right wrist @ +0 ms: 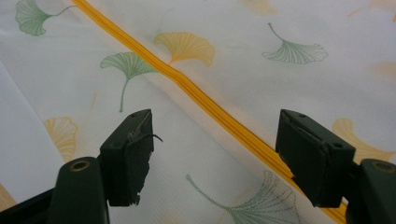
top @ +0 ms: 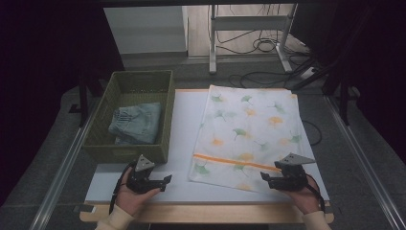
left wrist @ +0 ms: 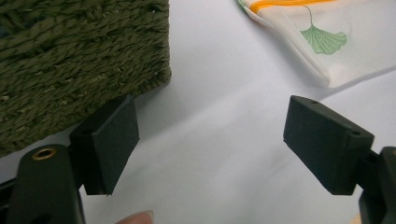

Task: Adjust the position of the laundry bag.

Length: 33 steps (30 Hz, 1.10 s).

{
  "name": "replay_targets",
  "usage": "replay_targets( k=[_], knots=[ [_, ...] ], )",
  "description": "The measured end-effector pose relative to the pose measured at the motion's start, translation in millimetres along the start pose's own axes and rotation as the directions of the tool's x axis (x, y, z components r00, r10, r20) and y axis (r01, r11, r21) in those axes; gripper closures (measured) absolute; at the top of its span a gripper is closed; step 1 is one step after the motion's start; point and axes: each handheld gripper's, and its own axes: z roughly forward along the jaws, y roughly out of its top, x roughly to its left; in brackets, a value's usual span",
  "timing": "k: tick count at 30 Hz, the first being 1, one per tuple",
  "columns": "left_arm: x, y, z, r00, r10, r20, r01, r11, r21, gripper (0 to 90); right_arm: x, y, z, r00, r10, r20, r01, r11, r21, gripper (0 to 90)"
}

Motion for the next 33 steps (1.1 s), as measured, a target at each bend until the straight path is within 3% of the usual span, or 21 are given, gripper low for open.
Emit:
replay_targets(
  k=[7, 10, 12, 22, 33],
  knots=[
    [-4.4, -4.4, 0.2, 1.0, 0.001, -0.002, -0.001, 1.0, -0.002, 16.9, -1.4, -3.3, 3.1, 0.9998, -0.007, -0.019, 0.007, 1.0, 0.015, 27.1],
    [-8.1, -6.4, 2.1, 0.999, 0.045, -0.009, -0.045, 0.999, 0.01, 16.4, -0.7, -6.0, 4.9, 0.9994, -0.03, -0.017, 0.031, 0.999, 0.034, 27.1],
    [-9.0, -8.2, 1.6, 0.9989, 0.046, -0.012, -0.046, 0.9989, 0.011, 16.4, -2.7, -3.7, 4.4, 0.9997, -0.012, -0.019, 0.013, 1.0, 0.022, 27.1],
    [-8.5, -7.0, -4.1, 0.9997, 0.019, -0.018, -0.02, 0.9996, -0.021, 16.0, 0.6, -3.0, -4.8, 1.0, -0.003, -0.004, 0.003, 1.0, -0.003, 27.5],
    [-1.5, -7.3, -1.9, 0.9995, 0.002, -0.03, -0.002, 1.0, 0.006, 16.8, 1.7, -3.4, 0.1, 0.9995, -0.028, -0.013, 0.028, 1.0, 0.009, 28.2]
  ],
)
